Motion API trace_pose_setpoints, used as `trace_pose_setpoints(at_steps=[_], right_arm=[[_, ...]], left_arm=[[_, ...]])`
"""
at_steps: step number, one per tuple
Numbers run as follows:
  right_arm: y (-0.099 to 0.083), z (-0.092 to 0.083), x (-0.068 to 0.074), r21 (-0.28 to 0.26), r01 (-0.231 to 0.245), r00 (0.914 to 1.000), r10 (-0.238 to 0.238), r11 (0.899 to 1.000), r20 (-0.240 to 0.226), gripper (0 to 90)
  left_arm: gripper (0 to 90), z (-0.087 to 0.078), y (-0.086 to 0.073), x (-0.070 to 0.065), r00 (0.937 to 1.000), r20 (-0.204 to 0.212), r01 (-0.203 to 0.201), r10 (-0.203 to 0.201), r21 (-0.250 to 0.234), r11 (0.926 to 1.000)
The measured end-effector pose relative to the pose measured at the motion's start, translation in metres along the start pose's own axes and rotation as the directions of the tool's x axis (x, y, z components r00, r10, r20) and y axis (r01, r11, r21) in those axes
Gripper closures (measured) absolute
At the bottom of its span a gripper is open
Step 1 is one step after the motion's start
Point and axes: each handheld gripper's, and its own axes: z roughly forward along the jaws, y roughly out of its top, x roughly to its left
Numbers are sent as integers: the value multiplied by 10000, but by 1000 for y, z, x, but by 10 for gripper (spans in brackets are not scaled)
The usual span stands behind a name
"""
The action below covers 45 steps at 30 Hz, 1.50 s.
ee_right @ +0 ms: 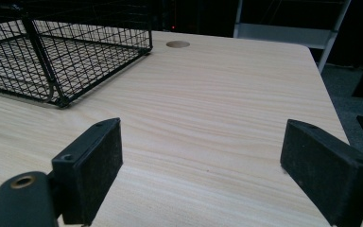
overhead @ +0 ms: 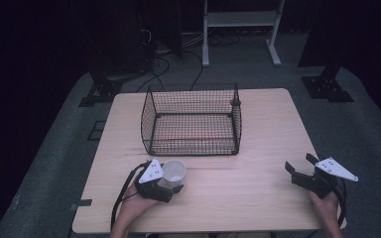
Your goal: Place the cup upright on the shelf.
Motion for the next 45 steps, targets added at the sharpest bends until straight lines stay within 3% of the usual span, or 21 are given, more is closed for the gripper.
trace_pose_setpoints(at_steps=[8,18,22,32,45], right_arm=[[0,0,0,-4,-17,10000,17,10000,-17,129],[0,0,0,4,-20,10000,20,10000,-19,129],[0,0,0,5,-19,10000,19,10000,-22,129],[0,0,0,21,-24,10000,24,10000,-16,129],[0,0,0,12,-62,10000,62,10000,-30,129]], left_arm=[[210,-2,-1,1,9999,164,36,-32,-290,9996],[212,-6,2,2,9999,143,28,-22,-438,9990],[212,-8,4,1,9994,342,79,-58,-628,9980],[212,-10,22,-5,9980,485,-372,409,-760,9964],[213,-11,35,-4,9963,637,-528,579,-780,9956]])
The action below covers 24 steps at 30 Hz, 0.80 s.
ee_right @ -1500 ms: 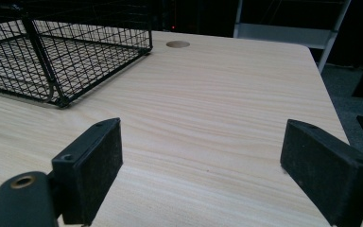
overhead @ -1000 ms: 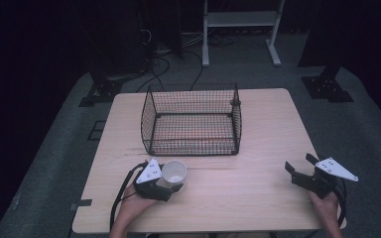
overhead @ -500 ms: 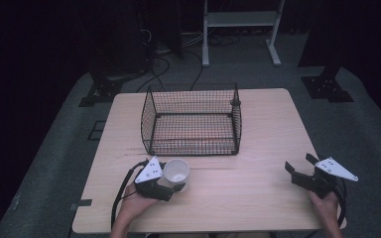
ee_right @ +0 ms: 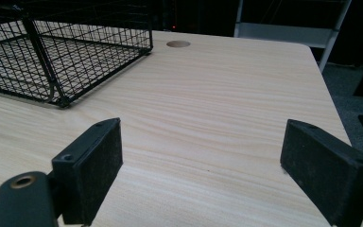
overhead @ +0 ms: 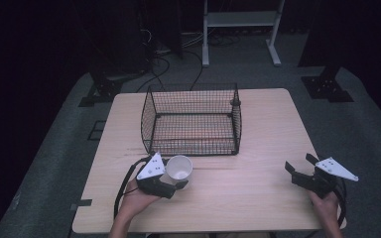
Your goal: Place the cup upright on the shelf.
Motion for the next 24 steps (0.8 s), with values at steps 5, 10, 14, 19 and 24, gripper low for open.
trace_pose_setpoints(at_steps=[5,10,14,19,24], right_arm=[[0,0,0,8,-29,10000,29,10000,-2,129],[0,0,-1,20,-54,10000,54,10000,0,129],[0,0,-1,9,-63,10000,63,10000,-7,129],[0,0,0,20,-36,10000,36,10000,-14,129],[0,0,0,11,-30,10000,30,10000,-11,129]], left_arm=[[213,-2,8,3,9999,135,-104,104,23,9999],[213,-2,14,5,9996,242,-158,155,89,9998],[214,0,22,7,9993,252,-284,281,140,9995],[214,0,28,9,9988,320,-379,373,163,9991],[214,0,34,11,9984,354,-446,442,118,9989]])
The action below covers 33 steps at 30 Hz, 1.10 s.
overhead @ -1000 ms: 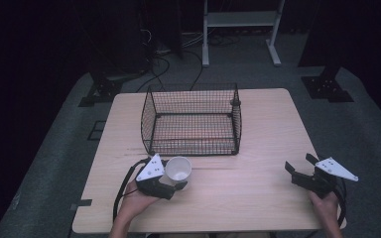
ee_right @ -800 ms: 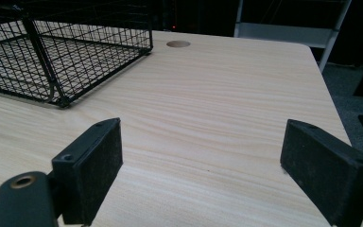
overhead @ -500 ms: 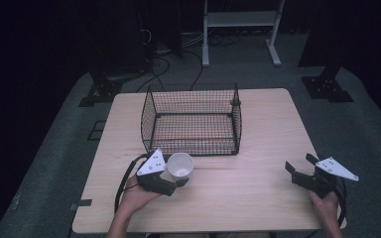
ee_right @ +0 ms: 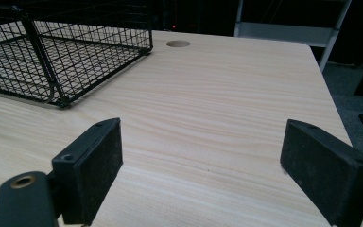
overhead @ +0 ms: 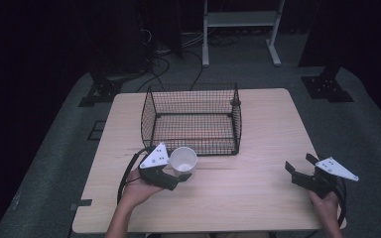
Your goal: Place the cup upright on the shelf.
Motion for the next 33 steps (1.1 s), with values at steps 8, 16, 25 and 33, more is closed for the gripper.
trace_pose_setpoints(at_steps=[8,16,25,33], right_arm=[[0,0,0,4,-11,10000,11,10000,20,129],[0,0,0,6,-48,10000,48,10000,29,129],[0,0,0,3,-74,10000,74,10000,32,129],[0,0,0,-23,-58,10000,58,10000,15,129]], left_arm=[[214,0,9,4,9999,-1,-132,132,272,9995],[215,2,18,9,9996,45,-283,281,484,9984],[215,2,28,16,9990,29,-446,445,606,9972],[214,1,37,26,9991,50,-433,430,757,9962]])
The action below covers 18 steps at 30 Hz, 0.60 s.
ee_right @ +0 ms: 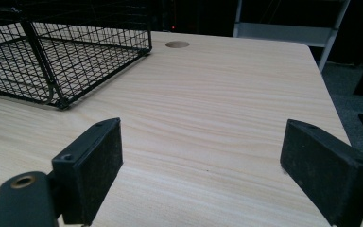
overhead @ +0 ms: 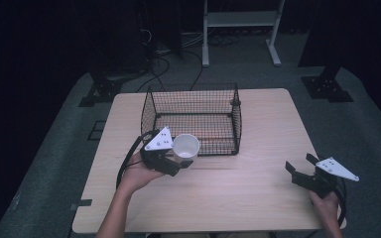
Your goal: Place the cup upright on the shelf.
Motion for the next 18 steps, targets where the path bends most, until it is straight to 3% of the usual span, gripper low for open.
trace_pose_setpoints(at_steps=[18], right_arm=[[0,0,0,17,-49,10000,49,10000,0,129]], left_arm=[[215,-3,24,26,9999,-60,-119,120,271,9996]])
